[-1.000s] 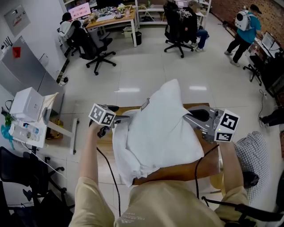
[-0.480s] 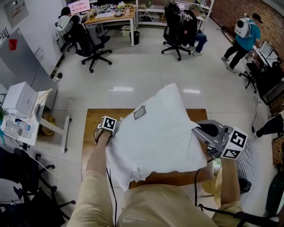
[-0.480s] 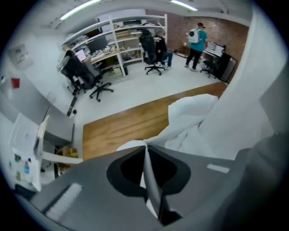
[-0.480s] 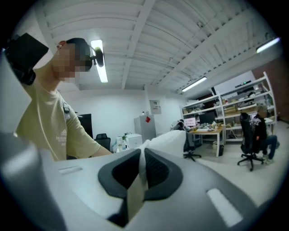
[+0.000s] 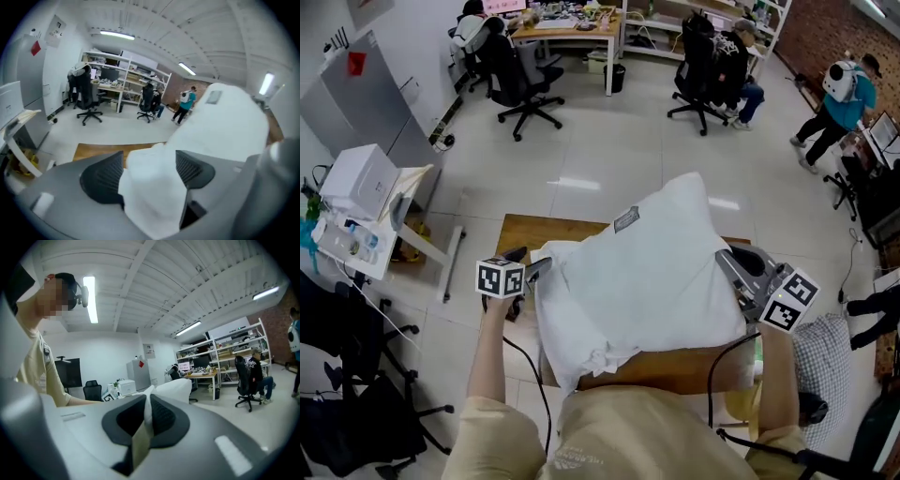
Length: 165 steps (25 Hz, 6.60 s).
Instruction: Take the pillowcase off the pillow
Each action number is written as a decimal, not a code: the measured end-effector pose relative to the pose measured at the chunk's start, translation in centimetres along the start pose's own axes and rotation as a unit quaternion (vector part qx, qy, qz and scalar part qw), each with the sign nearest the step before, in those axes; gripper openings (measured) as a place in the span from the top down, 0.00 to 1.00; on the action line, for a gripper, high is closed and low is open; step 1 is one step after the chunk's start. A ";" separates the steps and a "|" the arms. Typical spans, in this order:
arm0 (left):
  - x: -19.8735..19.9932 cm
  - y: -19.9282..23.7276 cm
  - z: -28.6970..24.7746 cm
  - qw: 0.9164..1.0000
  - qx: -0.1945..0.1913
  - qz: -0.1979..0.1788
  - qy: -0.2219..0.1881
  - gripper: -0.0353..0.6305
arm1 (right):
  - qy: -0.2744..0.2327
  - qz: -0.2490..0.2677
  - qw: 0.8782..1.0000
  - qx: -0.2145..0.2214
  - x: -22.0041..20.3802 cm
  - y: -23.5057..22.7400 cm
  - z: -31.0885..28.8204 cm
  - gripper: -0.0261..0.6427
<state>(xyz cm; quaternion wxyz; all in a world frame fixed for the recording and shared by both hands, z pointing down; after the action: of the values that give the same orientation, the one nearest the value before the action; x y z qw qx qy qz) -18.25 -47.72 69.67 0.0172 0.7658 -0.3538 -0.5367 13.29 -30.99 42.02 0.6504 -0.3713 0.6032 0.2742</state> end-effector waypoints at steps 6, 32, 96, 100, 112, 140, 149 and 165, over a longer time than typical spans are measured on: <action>-6.6 -17.2 1.5 0.993 -0.112 -0.036 0.033 0.29 | 0.004 0.012 0.999 0.035 0.1 1.4 -1.5 0.94; -25.2 -9.3 1.6 0.959 0.200 -0.141 0.144 0.93 | -0.028 -0.208 0.978 -0.012 -4.2 -7.6 7.0 0.94; -25.7 -17.5 -5.8 0.978 0.128 -0.064 0.150 0.45 | -0.016 0.011 0.999 0.029 -2.8 -4.1 9.6 0.94; -27.1 -16.2 -5.3 0.965 0.144 -0.110 0.189 0.53 | -0.012 -0.001 1.000 0.015 -3.3 -4.6 10.1 0.94; -29.7 -13.8 -1.5 0.957 0.146 -0.112 0.223 0.60 | 0.003 -0.120 0.991 -0.052 -6.1 -9.4 12.4 0.94; -7.9 -3.6 1.5 0.986 0.134 -0.079 0.054 0.53 | -0.001 -0.065 0.998 -0.024 -4.6 -7.9 8.1 0.94; -5.8 6.5 -13.0 0.973 0.108 -0.078 0.186 0.70 | 0.008 -0.039 0.999 -0.004 -5.4 -8.3 6.6 0.94; -11.8 19.5 -14.0 0.915 0.174 0.037 0.362 0.93 | 0.046 -0.095 0.993 -0.060 -3.3 -12.5 2.3 0.94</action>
<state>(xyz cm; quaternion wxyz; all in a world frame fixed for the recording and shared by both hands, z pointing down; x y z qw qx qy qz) -18.86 -60.68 93.05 0.0305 0.8848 -0.4396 -0.1515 24.28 -35.98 47.18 0.6218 -0.4772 0.5770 0.2295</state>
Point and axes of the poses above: the fingertips, and each gripper's own axes: z backward along the fingers, y to its left, x out of its top, the point moved 1 cm from there along z, backward along the fingers, and after that the axes turned 10 degrees about -x, right-handed, at the moved point
